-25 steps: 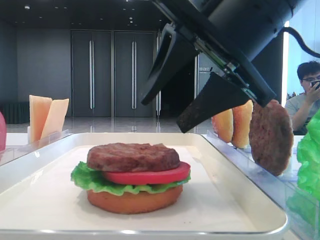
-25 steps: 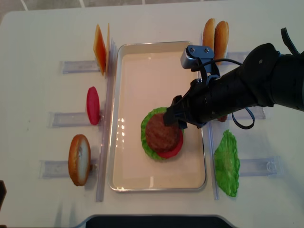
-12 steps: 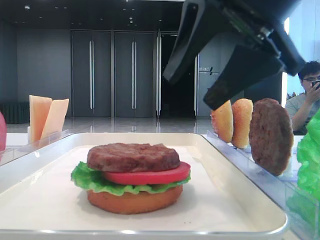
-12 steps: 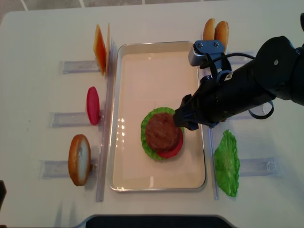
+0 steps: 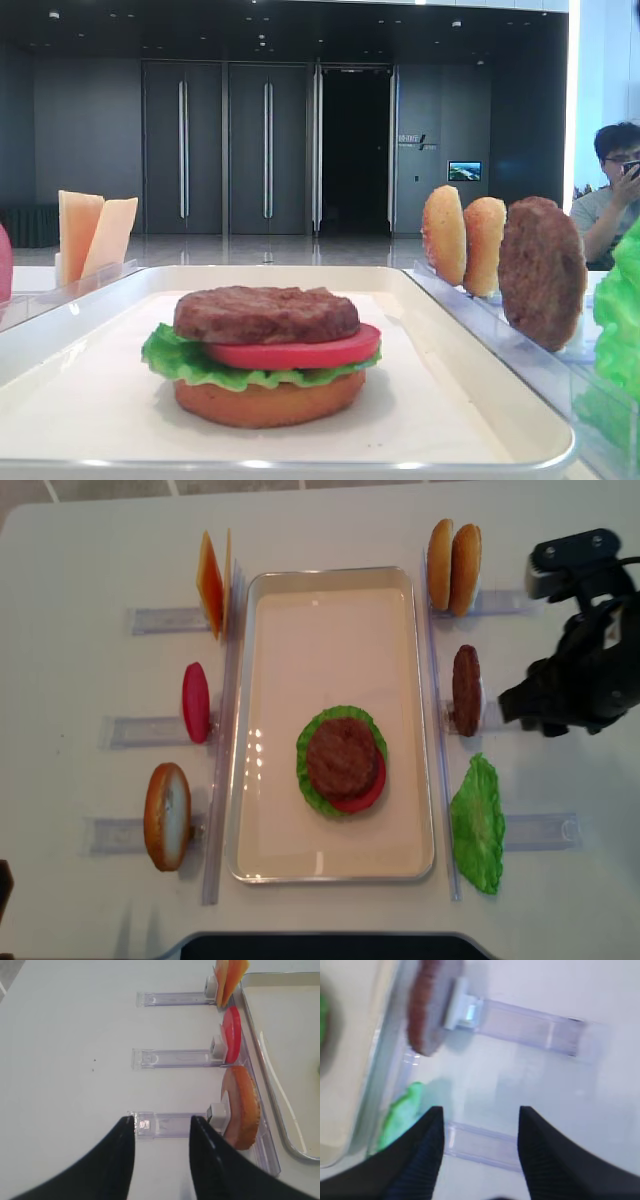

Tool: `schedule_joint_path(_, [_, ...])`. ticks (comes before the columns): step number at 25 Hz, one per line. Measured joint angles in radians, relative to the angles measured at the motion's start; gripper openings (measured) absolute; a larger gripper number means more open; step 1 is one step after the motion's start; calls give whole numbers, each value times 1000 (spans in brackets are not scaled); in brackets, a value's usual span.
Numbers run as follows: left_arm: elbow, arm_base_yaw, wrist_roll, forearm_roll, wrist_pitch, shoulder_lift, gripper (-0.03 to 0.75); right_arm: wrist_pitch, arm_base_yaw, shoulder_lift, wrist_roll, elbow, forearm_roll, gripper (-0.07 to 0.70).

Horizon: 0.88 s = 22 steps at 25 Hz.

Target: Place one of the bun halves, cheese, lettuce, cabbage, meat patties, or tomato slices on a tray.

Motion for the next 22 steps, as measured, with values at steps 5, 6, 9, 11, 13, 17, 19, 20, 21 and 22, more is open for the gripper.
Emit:
schedule_joint_path(5, [0, 0, 0, 0, 0, 0, 282, 87, -252, -90, 9, 0, -68, 356])
schedule_joint_path(6, [0, 0, 0, 0, 0, 0, 282, 98, -292, -106, 9, 0, -75, 356])
schedule_joint_path(9, [0, 0, 0, 0, 0, 0, 282, 115, -387, -150, 12, 0, -81, 356])
schedule_joint_path(11, [0, 0, 0, 0, 0, 0, 282, 118, -404, -177, 12, 0, -82, 356])
schedule_joint_path(13, [0, 0, 0, 0, 0, 0, 282, 124, -407, -204, 12, 0, -82, 356])
schedule_joint_path(17, [0, 0, 0, 0, 0, 0, 282, 133, -409, -284, 12, 16, -81, 356])
schedule_joint_path(19, [0, 0, 0, 0, 0, 0, 282, 128, -403, -353, 12, 55, -81, 356])
schedule_joint_path(20, [0, 0, 0, 0, 0, 0, 282, 126, -397, -398, 12, 83, -81, 356])
schedule_joint_path(21, [0, 0, 0, 0, 0, 0, 282, 122, -387, -454, 12, 113, -81, 356])
schedule_joint_path(22, [0, 0, 0, 0, 0, 0, 282, 118, -375, -521, 12, 144, -81, 356])
